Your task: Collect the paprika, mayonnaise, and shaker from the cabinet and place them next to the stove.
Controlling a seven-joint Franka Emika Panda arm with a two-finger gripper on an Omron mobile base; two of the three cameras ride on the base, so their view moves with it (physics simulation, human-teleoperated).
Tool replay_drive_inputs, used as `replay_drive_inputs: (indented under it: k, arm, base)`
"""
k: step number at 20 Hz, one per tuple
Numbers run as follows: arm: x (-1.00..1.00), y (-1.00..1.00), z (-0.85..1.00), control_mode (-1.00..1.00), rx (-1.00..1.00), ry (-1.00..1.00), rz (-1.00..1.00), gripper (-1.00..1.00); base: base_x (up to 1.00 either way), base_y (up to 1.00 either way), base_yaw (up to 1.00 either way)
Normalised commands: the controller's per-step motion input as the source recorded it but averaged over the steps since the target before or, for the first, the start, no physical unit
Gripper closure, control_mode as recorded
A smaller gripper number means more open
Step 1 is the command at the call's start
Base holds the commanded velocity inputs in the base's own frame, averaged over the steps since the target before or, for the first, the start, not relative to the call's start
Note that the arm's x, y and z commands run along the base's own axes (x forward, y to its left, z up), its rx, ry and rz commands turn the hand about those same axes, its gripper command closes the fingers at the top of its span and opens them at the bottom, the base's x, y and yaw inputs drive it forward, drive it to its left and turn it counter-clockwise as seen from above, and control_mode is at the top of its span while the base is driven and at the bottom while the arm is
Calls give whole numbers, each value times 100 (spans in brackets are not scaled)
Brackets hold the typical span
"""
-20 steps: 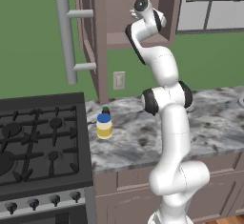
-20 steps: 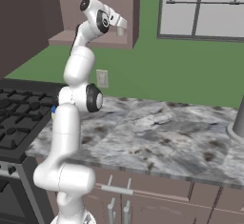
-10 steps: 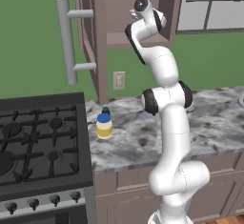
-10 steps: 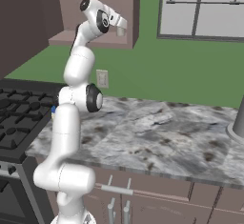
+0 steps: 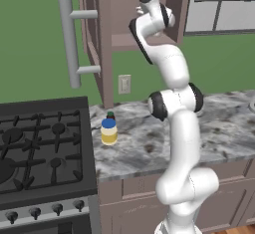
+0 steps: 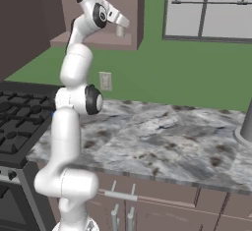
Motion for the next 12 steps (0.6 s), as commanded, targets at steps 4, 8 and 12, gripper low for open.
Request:
replay_drive_inputs:
  k: [4, 8, 12]
  arm:
    - [-94, 0, -36, -100, 0, -13, 6, 100]
    - [-100, 3, -46, -100, -1, -13, 11, 100]
    - [-100, 4, -68, -100, 0, -21, 19, 100]
  base:
    - [0, 0, 0]
    - [0, 0, 0]
    - [0, 0, 0]
